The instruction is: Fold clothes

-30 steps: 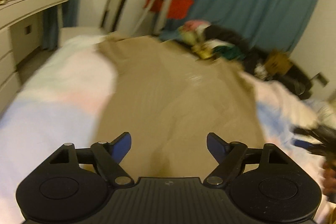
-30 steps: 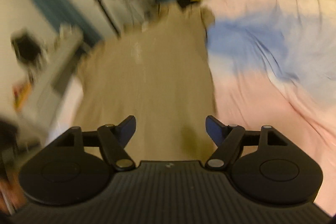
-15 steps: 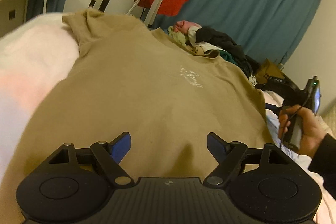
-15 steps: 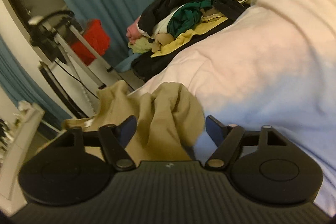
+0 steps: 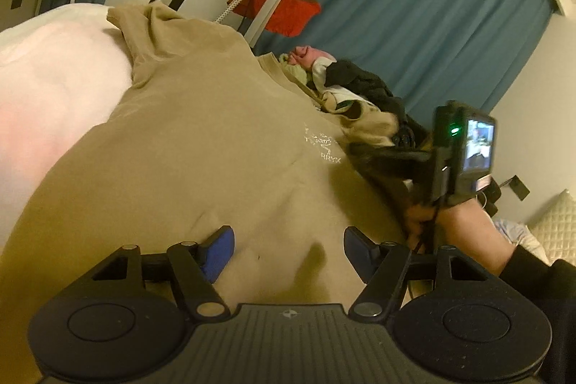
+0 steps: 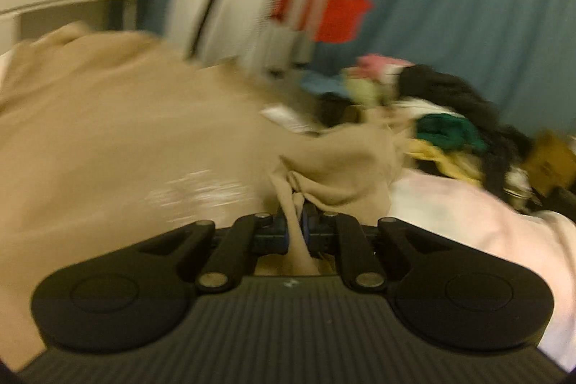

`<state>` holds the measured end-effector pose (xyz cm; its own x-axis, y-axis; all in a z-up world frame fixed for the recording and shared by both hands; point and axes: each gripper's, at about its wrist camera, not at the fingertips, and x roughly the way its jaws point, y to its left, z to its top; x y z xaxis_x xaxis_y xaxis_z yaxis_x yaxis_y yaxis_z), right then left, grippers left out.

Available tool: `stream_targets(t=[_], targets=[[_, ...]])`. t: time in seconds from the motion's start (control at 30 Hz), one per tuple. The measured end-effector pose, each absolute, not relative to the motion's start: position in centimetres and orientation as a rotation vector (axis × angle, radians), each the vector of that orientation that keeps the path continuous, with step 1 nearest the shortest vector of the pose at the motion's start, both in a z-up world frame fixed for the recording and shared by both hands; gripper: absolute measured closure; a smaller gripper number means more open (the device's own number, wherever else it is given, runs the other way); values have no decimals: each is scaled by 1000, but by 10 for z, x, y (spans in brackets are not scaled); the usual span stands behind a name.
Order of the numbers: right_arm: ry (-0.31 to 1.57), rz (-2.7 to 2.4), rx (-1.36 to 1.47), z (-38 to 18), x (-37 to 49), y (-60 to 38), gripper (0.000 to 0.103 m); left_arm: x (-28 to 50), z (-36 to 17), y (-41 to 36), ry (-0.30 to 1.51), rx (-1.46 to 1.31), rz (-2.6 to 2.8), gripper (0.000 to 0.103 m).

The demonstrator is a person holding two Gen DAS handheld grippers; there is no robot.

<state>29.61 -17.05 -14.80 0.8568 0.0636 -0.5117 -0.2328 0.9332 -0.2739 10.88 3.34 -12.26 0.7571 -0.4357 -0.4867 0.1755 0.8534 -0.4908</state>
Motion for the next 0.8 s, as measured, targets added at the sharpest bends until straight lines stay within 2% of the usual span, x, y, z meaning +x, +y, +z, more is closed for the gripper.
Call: stream_targets(t=[0.07, 0.1, 0.13, 0.17, 0.2, 0.33, 0.57, 0.63, 0.67, 0.7, 0.73, 0.8], targets=[[514, 218, -328, -144, 281, -162, 87, 103, -119, 33, 622, -437, -343, 34], [505, 250, -321, -140, 269, -159, 73, 101, -117, 32, 618, -436, -345, 34], [487, 288, -308, -134, 258, -157, 64, 98, -115, 31, 613, -435, -347, 34], [458, 323, -292, -127, 248, -158, 48, 97, -114, 30, 609, -431, -349, 34], [423, 353, -275, -120, 237, -160, 37, 96, -114, 29, 605, -427, -351, 34], [366, 345, -150, -99, 226, -180, 35, 95, -116, 25, 606, -420, -352, 34], [506, 170, 130, -111, 285, -213, 38, 102, -127, 32, 622, -464, -351, 34], [544, 175, 119, -121, 302, -205, 45, 105, -130, 34, 626, -478, -351, 34], [560, 178, 94, -124, 307, -198, 59, 106, -132, 35, 628, -485, -351, 34], [577, 178, 66, -126, 313, -192, 81, 107, -133, 37, 629, -492, -351, 34], [587, 166, 41, -127, 316, -187, 90, 107, -135, 38, 632, -501, -350, 34], [549, 139, 20, -119, 320, -186, 97, 107, -137, 39, 633, -511, -349, 35]])
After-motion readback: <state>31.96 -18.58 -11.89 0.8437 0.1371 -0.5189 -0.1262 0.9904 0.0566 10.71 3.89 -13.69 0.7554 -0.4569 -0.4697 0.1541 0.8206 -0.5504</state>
